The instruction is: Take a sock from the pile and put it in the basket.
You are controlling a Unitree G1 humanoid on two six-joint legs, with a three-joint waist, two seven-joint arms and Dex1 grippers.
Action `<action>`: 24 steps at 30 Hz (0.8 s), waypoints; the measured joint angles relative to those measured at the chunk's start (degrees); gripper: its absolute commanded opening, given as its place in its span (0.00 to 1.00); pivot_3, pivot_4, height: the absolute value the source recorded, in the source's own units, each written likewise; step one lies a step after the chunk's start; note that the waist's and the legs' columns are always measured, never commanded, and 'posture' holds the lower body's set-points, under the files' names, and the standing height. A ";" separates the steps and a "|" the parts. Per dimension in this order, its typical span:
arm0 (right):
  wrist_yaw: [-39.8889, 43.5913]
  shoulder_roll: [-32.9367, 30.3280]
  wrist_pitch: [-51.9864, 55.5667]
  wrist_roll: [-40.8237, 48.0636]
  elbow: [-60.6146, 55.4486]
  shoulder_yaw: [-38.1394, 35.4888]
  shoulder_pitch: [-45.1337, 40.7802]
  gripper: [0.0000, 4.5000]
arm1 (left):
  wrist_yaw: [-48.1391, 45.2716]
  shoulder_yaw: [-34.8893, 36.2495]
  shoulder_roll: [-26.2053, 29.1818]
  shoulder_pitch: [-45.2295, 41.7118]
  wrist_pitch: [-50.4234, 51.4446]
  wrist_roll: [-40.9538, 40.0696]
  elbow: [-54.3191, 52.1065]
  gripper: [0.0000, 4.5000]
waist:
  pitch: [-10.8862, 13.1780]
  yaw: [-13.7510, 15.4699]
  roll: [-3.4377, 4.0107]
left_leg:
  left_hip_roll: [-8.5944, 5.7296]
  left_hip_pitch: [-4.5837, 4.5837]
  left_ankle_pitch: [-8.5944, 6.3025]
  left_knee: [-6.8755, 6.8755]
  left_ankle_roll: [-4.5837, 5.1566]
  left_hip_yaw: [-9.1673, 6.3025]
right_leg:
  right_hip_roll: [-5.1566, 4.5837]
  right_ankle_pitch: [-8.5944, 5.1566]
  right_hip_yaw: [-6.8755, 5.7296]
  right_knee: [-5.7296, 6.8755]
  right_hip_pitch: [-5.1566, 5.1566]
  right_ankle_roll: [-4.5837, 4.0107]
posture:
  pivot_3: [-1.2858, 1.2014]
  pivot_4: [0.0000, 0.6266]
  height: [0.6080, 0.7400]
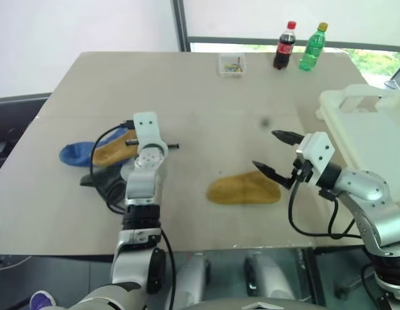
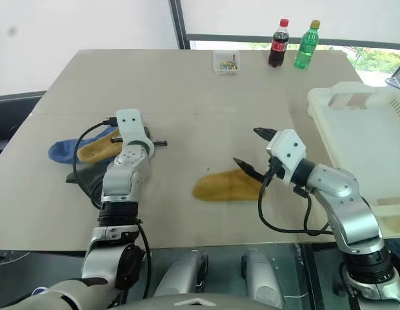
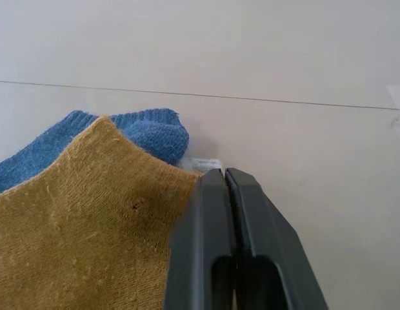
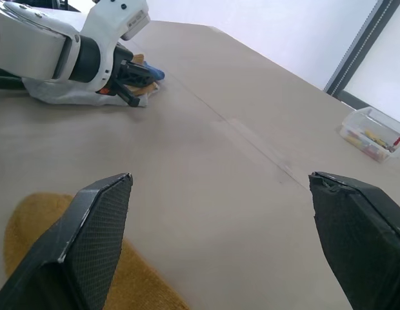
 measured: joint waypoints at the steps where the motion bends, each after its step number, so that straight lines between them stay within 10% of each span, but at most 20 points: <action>1: -0.01 0.00 0.03 0.01 0.00 0.00 0.01 1.00 | 0.00 0.00 0.00 0.21 0.00 0.01 -0.03 0.02 | 0.00 -0.01 0.00 | 0.00 0.00 0.00 0.00 0.00 0.00 | 0.00 0.00 0.00 0.00 0.00 0.00 | 0.52 0.24 1.00; 5: 0.00 0.00 0.09 0.08 -0.02 0.00 0.06 1.00 | -0.48 0.04 -0.10 1.72 0.02 -0.22 -2.40 0.18 | 0.00 -0.01 0.00 | 0.00 0.00 0.00 0.00 0.00 0.00 | -0.01 0.00 0.00 0.00 0.00 0.00 | 0.52 0.24 1.00; 10: -0.05 0.01 0.22 0.11 -0.03 0.00 0.04 1.00 | -0.14 -0.08 -0.68 2.06 1.61 0.08 -4.84 0.68 | 0.00 0.03 0.00 | 0.00 0.00 0.00 0.00 0.00 0.00 | 0.00 0.00 0.00 0.01 0.00 0.00 | 0.52 0.24 1.00; 18: -0.52 0.52 0.66 0.11 -0.05 0.05 0.00 1.00 | 0.10 -0.57 -1.37 2.36 1.53 1.11 -2.85 0.68 | 0.00 0.05 0.00 | -0.01 0.01 0.00 0.01 0.00 0.00 | 0.00 0.00 0.00 0.02 0.00 0.00 | 0.52 0.24 1.00; 24: -0.63 0.51 0.85 0.06 -0.49 0.05 0.02 1.00 | 0.46 0.00 -1.64 1.68 0.60 1.09 -1.31 0.09 | 0.00 0.04 0.00 | -0.01 0.01 0.00 0.01 0.00 0.00 | 0.00 0.00 0.00 0.02 0.00 0.00 | 0.52 0.24 1.00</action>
